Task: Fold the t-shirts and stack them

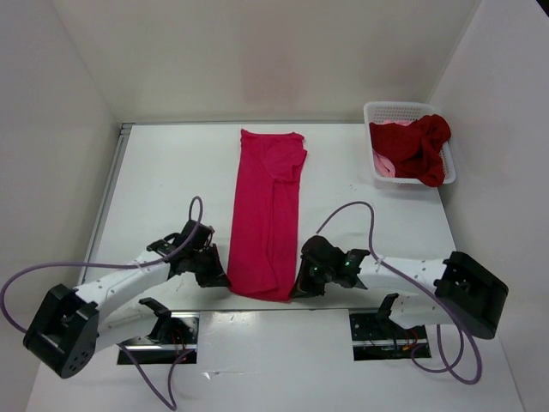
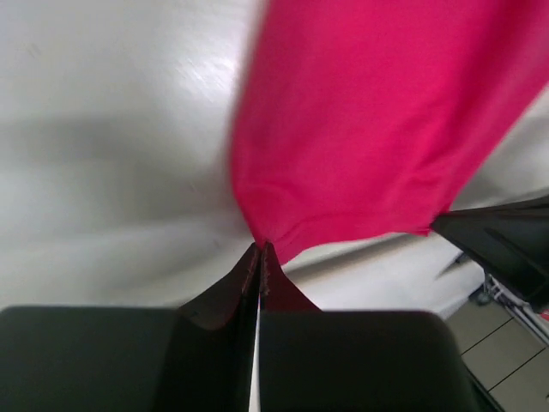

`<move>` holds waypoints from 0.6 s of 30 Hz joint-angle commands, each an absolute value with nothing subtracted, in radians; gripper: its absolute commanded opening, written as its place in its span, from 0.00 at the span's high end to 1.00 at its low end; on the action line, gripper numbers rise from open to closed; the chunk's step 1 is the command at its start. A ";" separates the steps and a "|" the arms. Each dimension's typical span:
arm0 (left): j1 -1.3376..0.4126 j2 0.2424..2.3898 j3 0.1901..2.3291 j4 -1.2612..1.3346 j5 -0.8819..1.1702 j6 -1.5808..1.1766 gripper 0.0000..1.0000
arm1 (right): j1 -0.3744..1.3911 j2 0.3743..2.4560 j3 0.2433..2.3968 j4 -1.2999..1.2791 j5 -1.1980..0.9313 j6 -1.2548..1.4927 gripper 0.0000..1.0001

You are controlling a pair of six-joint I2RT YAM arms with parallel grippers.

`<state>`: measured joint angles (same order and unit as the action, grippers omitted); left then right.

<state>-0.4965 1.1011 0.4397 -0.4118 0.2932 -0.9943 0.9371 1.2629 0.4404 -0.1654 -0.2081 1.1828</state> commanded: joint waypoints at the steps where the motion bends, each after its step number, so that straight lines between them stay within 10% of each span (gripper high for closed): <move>1: -0.514 1.013 0.547 -0.599 0.304 -0.989 1.00 | 0.969 1.163 0.526 -0.374 -0.215 1.193 1.00; 9: -0.502 0.977 0.751 -0.738 0.281 -0.973 1.00 | 0.763 1.032 0.682 -0.551 -0.238 1.012 1.00; 18: -0.259 1.389 1.000 -0.522 0.221 -0.790 1.00 | 0.459 1.407 0.968 -0.496 -0.215 0.686 1.00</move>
